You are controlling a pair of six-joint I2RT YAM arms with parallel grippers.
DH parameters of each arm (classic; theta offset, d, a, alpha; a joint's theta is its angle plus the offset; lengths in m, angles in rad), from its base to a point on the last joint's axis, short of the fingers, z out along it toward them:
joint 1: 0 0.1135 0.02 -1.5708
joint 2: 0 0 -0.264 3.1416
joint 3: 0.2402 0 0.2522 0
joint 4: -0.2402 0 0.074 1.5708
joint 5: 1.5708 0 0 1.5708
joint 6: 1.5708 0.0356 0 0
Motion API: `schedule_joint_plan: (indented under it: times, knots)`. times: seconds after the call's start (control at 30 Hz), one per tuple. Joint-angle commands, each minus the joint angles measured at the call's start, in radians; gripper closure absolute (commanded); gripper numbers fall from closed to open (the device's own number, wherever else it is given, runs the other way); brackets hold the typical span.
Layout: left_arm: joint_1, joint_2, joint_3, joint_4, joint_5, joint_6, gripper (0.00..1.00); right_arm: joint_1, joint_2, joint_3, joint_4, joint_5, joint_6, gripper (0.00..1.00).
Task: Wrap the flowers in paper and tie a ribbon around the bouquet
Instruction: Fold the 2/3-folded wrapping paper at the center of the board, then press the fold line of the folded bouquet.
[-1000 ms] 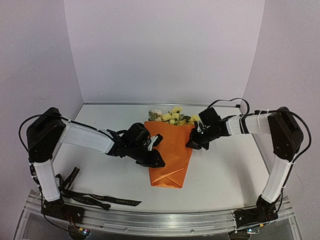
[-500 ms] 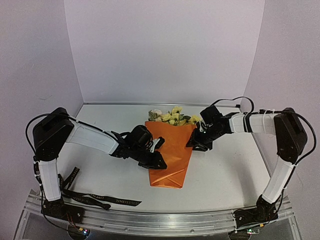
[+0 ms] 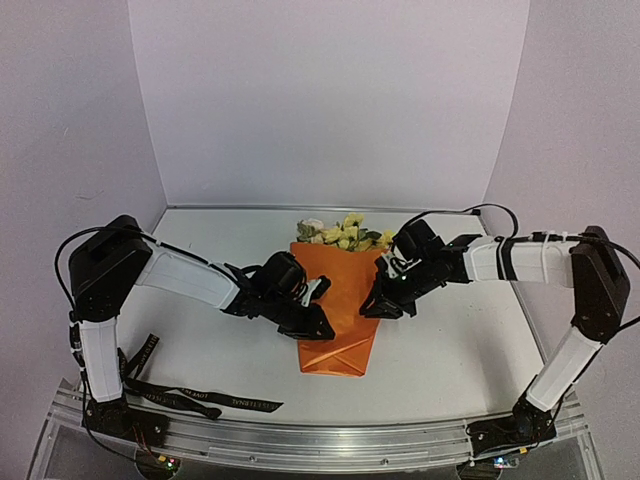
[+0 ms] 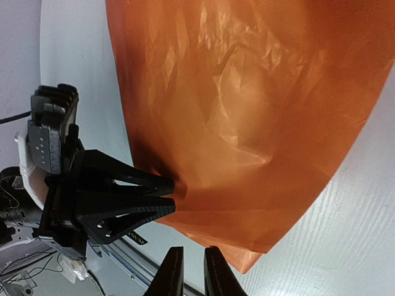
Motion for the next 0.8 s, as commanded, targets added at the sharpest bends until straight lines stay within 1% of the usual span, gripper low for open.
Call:
schedule_joint_plan:
  times: [0.0,0.1,0.27,0.4,0.57,0.6,0.77]
  knots:
    - [-0.002,0.008,0.053,0.024,0.013,-0.003,0.81,0.033,0.04,-0.031,0.085,-0.054,0.054,0.86]
    - [-0.002,0.009,0.057,0.022,0.013,-0.004,0.81,0.056,0.052,-0.061,0.122,-0.054,0.082,0.87]
    - [-0.002,0.01,0.059,0.021,0.014,-0.004,0.81,0.061,0.074,-0.119,0.163,-0.026,0.095,0.87]
    - [-0.002,-0.001,0.057,0.016,0.018,0.0,0.81,0.061,0.119,-0.121,0.171,-0.007,0.089,0.88]
    - [-0.002,-0.048,0.04,-0.01,0.018,0.029,0.8,0.06,0.16,-0.127,0.18,0.031,0.092,0.9]
    - [-0.002,-0.061,0.033,-0.036,0.02,0.038,0.8,0.059,0.163,-0.127,0.181,0.036,0.095,0.9]
    - [-0.002,-0.139,-0.049,-0.089,0.019,0.051,0.82,0.059,0.18,-0.128,0.181,0.058,0.115,0.91]
